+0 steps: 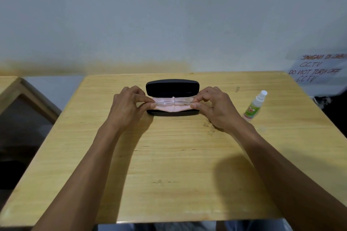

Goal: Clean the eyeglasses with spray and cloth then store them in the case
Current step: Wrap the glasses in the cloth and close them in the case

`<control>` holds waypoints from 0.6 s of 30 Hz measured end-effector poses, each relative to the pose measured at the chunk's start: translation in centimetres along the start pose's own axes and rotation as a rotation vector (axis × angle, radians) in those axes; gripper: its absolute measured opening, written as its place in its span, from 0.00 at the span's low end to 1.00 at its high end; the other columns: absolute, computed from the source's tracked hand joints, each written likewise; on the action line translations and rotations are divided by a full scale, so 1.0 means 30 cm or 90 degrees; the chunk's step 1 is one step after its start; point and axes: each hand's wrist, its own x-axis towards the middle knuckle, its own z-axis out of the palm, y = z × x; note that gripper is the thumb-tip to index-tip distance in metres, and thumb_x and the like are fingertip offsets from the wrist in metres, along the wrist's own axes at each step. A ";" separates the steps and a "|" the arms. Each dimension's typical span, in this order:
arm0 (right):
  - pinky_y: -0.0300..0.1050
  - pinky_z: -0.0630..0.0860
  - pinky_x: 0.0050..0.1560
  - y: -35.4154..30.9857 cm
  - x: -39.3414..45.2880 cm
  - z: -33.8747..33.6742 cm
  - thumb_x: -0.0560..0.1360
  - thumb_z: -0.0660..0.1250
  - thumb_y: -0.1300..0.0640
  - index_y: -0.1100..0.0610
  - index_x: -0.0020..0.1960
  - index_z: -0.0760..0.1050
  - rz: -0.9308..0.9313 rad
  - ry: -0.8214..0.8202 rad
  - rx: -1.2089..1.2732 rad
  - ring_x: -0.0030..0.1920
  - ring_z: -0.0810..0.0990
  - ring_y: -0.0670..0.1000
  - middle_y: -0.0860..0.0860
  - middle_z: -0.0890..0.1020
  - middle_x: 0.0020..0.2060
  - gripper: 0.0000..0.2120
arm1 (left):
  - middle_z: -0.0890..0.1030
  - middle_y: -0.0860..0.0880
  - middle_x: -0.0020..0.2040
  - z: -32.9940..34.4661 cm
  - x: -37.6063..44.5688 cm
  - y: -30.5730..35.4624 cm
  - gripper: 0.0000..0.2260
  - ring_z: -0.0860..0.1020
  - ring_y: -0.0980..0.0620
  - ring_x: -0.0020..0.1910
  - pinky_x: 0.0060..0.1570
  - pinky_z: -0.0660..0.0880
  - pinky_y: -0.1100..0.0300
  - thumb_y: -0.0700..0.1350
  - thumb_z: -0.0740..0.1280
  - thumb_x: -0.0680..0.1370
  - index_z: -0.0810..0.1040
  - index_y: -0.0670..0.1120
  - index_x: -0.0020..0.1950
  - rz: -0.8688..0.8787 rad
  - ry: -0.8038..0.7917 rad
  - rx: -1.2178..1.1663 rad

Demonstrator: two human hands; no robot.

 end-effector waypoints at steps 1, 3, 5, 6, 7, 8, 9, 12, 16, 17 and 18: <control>0.47 0.73 0.53 0.001 -0.004 0.001 0.75 0.74 0.53 0.53 0.47 0.83 -0.003 -0.001 0.002 0.53 0.75 0.51 0.46 0.82 0.47 0.04 | 0.78 0.55 0.45 0.001 -0.001 -0.002 0.10 0.72 0.51 0.49 0.53 0.72 0.42 0.55 0.72 0.73 0.87 0.54 0.50 0.005 -0.003 0.001; 0.51 0.74 0.55 0.006 -0.011 0.003 0.75 0.74 0.53 0.53 0.46 0.83 -0.010 -0.003 0.002 0.53 0.77 0.53 0.47 0.82 0.47 0.03 | 0.77 0.55 0.45 0.006 -0.004 -0.005 0.09 0.72 0.51 0.49 0.54 0.71 0.43 0.55 0.72 0.73 0.87 0.54 0.50 0.011 -0.007 0.003; 0.53 0.74 0.57 0.011 -0.013 0.005 0.75 0.74 0.53 0.54 0.47 0.83 -0.007 -0.001 -0.001 0.53 0.77 0.54 0.48 0.82 0.47 0.04 | 0.78 0.55 0.46 0.013 -0.003 -0.004 0.09 0.72 0.51 0.50 0.55 0.71 0.43 0.55 0.72 0.73 0.87 0.54 0.50 0.008 -0.006 0.004; 0.53 0.74 0.57 0.013 -0.011 0.004 0.75 0.74 0.53 0.54 0.47 0.83 -0.003 0.001 -0.002 0.53 0.77 0.53 0.48 0.82 0.47 0.04 | 0.78 0.55 0.46 0.015 -0.002 -0.001 0.10 0.72 0.51 0.50 0.55 0.71 0.43 0.55 0.72 0.73 0.87 0.54 0.50 0.004 -0.007 0.005; 0.53 0.74 0.57 0.014 -0.010 0.005 0.75 0.74 0.53 0.54 0.47 0.83 0.000 0.002 -0.005 0.53 0.77 0.53 0.47 0.82 0.47 0.04 | 0.78 0.55 0.46 0.017 0.001 0.001 0.09 0.72 0.51 0.50 0.55 0.71 0.43 0.55 0.72 0.73 0.87 0.54 0.50 0.001 -0.010 0.006; 0.53 0.74 0.57 0.015 -0.009 0.005 0.75 0.74 0.53 0.54 0.47 0.83 0.001 0.002 -0.006 0.53 0.77 0.53 0.46 0.82 0.47 0.04 | 0.78 0.55 0.46 0.018 0.003 0.003 0.09 0.72 0.50 0.51 0.55 0.71 0.43 0.55 0.72 0.73 0.87 0.54 0.50 0.000 -0.013 0.008; 0.53 0.74 0.57 0.016 -0.009 0.006 0.75 0.74 0.53 0.54 0.46 0.83 0.001 -0.001 -0.007 0.53 0.77 0.53 0.46 0.81 0.46 0.04 | 0.77 0.55 0.46 0.020 0.005 0.003 0.09 0.73 0.50 0.51 0.55 0.72 0.43 0.55 0.72 0.74 0.87 0.54 0.50 -0.005 -0.016 0.007; 0.53 0.73 0.59 0.020 -0.016 0.008 0.75 0.75 0.53 0.54 0.46 0.84 -0.004 -0.001 -0.017 0.52 0.76 0.54 0.47 0.81 0.45 0.05 | 0.78 0.56 0.45 0.027 -0.002 0.001 0.07 0.75 0.49 0.51 0.55 0.73 0.42 0.54 0.73 0.74 0.87 0.54 0.48 -0.020 -0.026 -0.007; 0.51 0.74 0.55 0.013 -0.016 0.005 0.74 0.76 0.52 0.53 0.48 0.85 0.005 0.003 -0.023 0.51 0.75 0.53 0.46 0.81 0.44 0.06 | 0.77 0.56 0.46 0.032 -0.011 0.003 0.07 0.74 0.49 0.53 0.57 0.72 0.43 0.53 0.73 0.74 0.87 0.53 0.48 -0.042 -0.040 -0.015; 0.51 0.74 0.54 0.009 -0.016 0.002 0.73 0.76 0.51 0.52 0.48 0.86 0.006 0.001 -0.023 0.51 0.75 0.53 0.46 0.81 0.44 0.06 | 0.76 0.57 0.45 0.030 -0.013 0.004 0.07 0.74 0.49 0.53 0.57 0.72 0.43 0.53 0.73 0.74 0.87 0.53 0.48 -0.046 -0.044 -0.021; 0.50 0.74 0.53 0.007 -0.018 -0.002 0.73 0.76 0.51 0.52 0.48 0.86 0.005 -0.002 -0.022 0.51 0.75 0.52 0.45 0.81 0.44 0.06 | 0.76 0.58 0.44 0.028 -0.016 0.003 0.07 0.74 0.49 0.53 0.57 0.72 0.43 0.54 0.73 0.74 0.87 0.53 0.48 -0.048 -0.046 -0.028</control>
